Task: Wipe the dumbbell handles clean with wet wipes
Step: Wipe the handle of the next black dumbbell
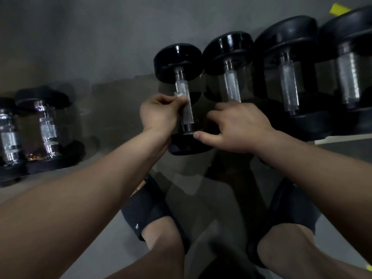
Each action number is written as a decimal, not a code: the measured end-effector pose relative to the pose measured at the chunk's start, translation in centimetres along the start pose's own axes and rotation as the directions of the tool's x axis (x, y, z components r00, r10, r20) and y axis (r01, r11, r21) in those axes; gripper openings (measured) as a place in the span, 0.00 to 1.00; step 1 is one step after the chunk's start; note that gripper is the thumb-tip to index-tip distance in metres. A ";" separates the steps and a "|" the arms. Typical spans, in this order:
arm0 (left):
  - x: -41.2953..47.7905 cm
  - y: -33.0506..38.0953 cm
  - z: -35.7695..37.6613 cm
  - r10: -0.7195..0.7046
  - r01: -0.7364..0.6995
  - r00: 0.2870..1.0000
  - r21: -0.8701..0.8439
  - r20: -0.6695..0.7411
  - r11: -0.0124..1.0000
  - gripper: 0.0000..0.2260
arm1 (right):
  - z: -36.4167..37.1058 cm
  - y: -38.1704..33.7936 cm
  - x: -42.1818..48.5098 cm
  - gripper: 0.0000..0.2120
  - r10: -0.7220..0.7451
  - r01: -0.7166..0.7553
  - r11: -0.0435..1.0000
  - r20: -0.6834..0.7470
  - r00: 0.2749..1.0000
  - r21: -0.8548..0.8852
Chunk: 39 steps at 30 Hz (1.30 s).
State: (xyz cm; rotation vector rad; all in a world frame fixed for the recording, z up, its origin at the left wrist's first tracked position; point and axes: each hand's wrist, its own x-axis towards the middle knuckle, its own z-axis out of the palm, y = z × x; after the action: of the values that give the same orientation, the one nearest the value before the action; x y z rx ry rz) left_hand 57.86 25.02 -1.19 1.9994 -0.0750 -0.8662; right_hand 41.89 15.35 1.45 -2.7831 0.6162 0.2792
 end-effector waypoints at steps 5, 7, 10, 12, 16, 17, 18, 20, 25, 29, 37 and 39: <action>2.8 3.0 1.7 -0.076 0.052 0.988 -0.175 -0.132 0.983 0.10 | 0.0 -0.1 0.0 0.34 0.003 -0.003 1.000 -0.011 1.000 0.008; 2.8 2.9 2.4 -0.088 0.055 0.981 -0.184 -0.172 0.981 0.10 | -0.1 -0.1 0.0 0.34 0.008 -0.008 1.000 -0.005 1.000 0.012; 2.1 2.6 3.2 -0.068 0.045 0.978 -0.119 -0.197 0.992 0.11 | -0.1 -0.1 0.0 0.34 0.017 -0.017 1.000 0.004 1.000 0.011; 2.3 3.0 3.6 -0.040 0.021 0.979 -0.098 -0.198 0.995 0.11 | -0.1 -0.1 0.1 0.33 0.021 -0.021 1.000 -0.002 1.000 0.010; 2.5 3.2 3.6 -0.091 0.055 0.971 -0.165 -0.222 0.985 0.10 | -0.1 -0.1 0.1 0.34 0.010 -0.010 1.000 0.006 1.000 0.006; 2.5 2.9 3.5 -0.126 0.080 0.970 -0.214 -0.209 0.974 0.10 | -0.2 -0.2 0.0 0.34 0.008 -0.009 1.000 0.010 1.000 0.006; 2.5 2.6 3.3 -0.163 0.106 0.971 -0.293 -0.175 0.950 0.10 | -0.2 -0.2 0.0 0.34 0.010 -0.010 1.000 0.008 1.000 0.006; 2.6 2.4 3.0 -0.221 0.160 0.972 -0.468 -0.078 0.869 0.11 | -0.3 -0.2 0.0 0.35 0.020 -0.020 1.000 -0.004 1.000 -0.005; 1.9 3.5 2.7 -0.262 0.221 0.965 -0.537 -0.001 0.814 0.09 | -0.5 -0.3 0.0 0.35 0.033 -0.033 0.999 0.015 0.999 -0.006; 1.9 2.4 2.6 -0.045 0.027 0.993 -0.161 -0.108 0.987 0.08 | -0.6 -0.2 0.0 0.34 0.040 -0.040 0.999 0.022 0.999 0.001; -0.7 2.1 1.9 0.470 -0.526 0.847 0.515 0.247 0.677 0.16 | -0.4 -0.2 0.0 0.33 0.021 -0.021 1.000 -0.010 1.000 0.020; -0.8 1.7 1.7 0.486 -0.587 0.803 0.601 0.345 0.542 0.20 | -0.4 -0.2 0.0 0.33 0.017 -0.016 1.000 -0.018 1.000 0.016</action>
State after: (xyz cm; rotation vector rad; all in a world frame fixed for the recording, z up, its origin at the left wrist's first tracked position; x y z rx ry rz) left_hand 56.72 23.13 0.02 2.3564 -1.2132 -0.5866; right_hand 42.02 15.39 1.92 -2.7692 0.6431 0.2513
